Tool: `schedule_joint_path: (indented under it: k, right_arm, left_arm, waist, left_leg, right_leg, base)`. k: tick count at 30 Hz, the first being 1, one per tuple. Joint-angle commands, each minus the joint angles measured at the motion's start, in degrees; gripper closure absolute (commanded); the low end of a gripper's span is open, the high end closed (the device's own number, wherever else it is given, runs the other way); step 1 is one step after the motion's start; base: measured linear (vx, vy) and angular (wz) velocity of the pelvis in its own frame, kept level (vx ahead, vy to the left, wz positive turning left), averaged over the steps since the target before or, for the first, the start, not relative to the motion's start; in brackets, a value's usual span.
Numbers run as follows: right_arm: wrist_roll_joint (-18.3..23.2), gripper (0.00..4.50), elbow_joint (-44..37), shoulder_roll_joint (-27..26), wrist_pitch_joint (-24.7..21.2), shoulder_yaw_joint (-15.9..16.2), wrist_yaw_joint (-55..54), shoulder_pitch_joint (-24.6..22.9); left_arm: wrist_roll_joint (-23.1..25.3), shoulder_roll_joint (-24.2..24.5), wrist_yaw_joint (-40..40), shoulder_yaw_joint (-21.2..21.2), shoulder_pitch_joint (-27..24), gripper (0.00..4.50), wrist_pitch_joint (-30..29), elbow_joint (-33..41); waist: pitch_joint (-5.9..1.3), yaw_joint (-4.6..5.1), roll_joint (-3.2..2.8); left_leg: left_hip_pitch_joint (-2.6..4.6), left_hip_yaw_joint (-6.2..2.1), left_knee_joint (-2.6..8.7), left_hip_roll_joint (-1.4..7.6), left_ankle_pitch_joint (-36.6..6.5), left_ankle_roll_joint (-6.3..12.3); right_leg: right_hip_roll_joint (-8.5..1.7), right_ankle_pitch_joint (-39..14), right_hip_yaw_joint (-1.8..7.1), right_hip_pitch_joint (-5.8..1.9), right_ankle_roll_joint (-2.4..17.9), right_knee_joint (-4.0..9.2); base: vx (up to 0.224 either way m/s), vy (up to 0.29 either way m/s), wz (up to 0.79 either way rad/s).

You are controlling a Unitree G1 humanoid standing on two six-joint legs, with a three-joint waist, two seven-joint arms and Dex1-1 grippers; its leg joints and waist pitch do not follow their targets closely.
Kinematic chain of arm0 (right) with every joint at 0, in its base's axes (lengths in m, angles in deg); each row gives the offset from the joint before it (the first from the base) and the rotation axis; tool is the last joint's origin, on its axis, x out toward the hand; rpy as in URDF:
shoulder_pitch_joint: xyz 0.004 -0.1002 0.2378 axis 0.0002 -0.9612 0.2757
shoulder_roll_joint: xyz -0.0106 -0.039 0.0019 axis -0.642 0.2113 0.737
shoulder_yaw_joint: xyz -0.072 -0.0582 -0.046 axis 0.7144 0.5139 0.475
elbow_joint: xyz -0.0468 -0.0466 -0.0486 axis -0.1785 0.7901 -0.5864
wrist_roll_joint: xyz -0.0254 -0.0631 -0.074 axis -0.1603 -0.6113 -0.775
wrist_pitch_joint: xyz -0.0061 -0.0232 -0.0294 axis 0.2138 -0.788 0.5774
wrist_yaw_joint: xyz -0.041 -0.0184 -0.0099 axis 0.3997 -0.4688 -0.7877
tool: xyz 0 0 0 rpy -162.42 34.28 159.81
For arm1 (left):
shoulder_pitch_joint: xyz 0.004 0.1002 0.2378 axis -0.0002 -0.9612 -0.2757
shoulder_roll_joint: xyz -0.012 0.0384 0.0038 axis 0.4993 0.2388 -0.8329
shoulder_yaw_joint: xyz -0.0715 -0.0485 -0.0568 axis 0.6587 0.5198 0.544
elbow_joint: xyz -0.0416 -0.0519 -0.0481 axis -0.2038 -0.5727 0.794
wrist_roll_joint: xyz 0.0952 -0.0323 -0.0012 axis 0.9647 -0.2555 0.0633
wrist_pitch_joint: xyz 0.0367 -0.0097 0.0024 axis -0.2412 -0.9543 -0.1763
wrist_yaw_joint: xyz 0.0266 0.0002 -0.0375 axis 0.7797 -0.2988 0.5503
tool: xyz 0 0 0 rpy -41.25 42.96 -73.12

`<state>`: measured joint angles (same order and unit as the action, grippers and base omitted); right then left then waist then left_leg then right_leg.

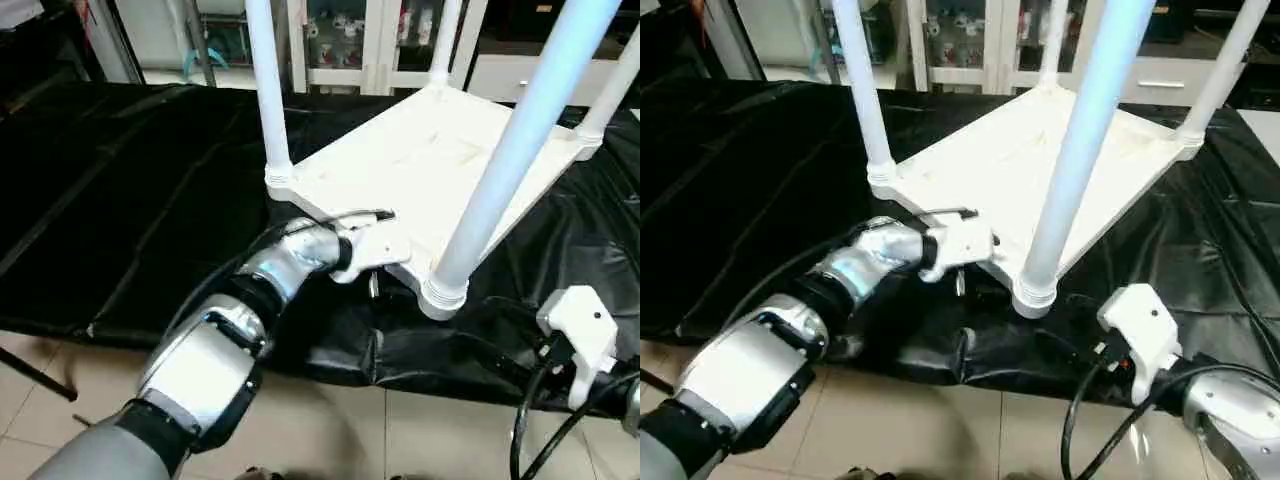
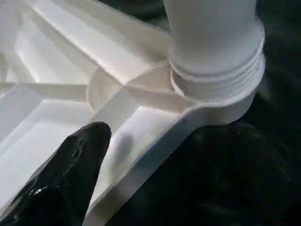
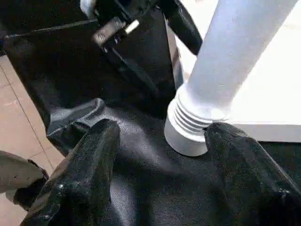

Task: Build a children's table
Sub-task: Rotate table base

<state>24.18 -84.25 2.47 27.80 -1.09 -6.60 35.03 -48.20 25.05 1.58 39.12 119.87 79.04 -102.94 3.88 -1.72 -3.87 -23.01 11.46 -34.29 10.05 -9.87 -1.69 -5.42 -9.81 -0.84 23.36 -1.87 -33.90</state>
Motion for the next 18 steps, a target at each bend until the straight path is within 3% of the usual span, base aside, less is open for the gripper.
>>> schedule_joint_path:
  k: [1,10,14,15,18]
  right_arm:
    - [-0.13,1.31,-1.9,0.72,-0.67,0.71,0.01,0.44]
    - [-0.2,1.31,-1.81,1.06,-0.96,1.75,0.72,1.67]
    - [0.04,1.31,-1.83,1.61,-1.13,1.97,1.2,2.14]
    - [0.02,1.31,-1.81,1.67,-1.09,1.98,1.27,2.15]
    - [-0.26,1.31,-1.54,2.19,-0.74,2.3,1.75,2.45]
  left_arm:
    - [3.52,-0.34,3.65,-2.1,1.52,0.01,0.1,-1.94]
    - [10.47,-2.32,12.49,-6.66,2.56,0.01,-3.56,-5.78]
    - [11.66,-2.32,10.57,-7.46,2.72,0.01,-4.3,-6.71]
    - [11.47,-2.38,9.88,-7.22,2.72,0.19,-4.22,-6.78]
    - [10.69,-2.66,1.45,-6.34,2.44,0.3,-2.75,-7.36]
  waist:
    - [-3.97,0.04,2.68]
    - [-3.88,-0.1,2.7]
    - [-3.71,0.0,2.71]
    - [-3.71,0.06,2.74]
    - [-3.65,0.05,2.78]
  left_leg:
    - [1.17,-1.45,3.47,2.36,-12.49,7.51]
    - [1.23,-1.55,3.47,2.38,-12.26,7.7]
    - [1.22,-1.63,3.64,2.35,-13.53,7.13]
    - [1.21,-1.67,3.68,2.33,-13.78,7.01]
    - [1.38,-1.63,3.76,2.37,-14.43,6.78]
  right_leg:
    - [-2.45,-13.84,0.74,-2.53,12.31,4.66]
    - [-2.53,-15.02,0.7,-2.39,11.93,4.82]
    - [-2.52,-17.17,0.67,-2.34,11.48,5.07]
    - [-2.51,-17.47,0.64,-2.34,11.36,5.08]
    - [-2.58,-18.55,0.72,-2.17,11.33,5.3]
  base:
    - [0.0,0.0,0.0]
    - [0.0,0.0,0.0]
    - [0.0,0.0,0.0]
    - [0.0,0.0,0.0]
    - [0.0,0.0,0.0]
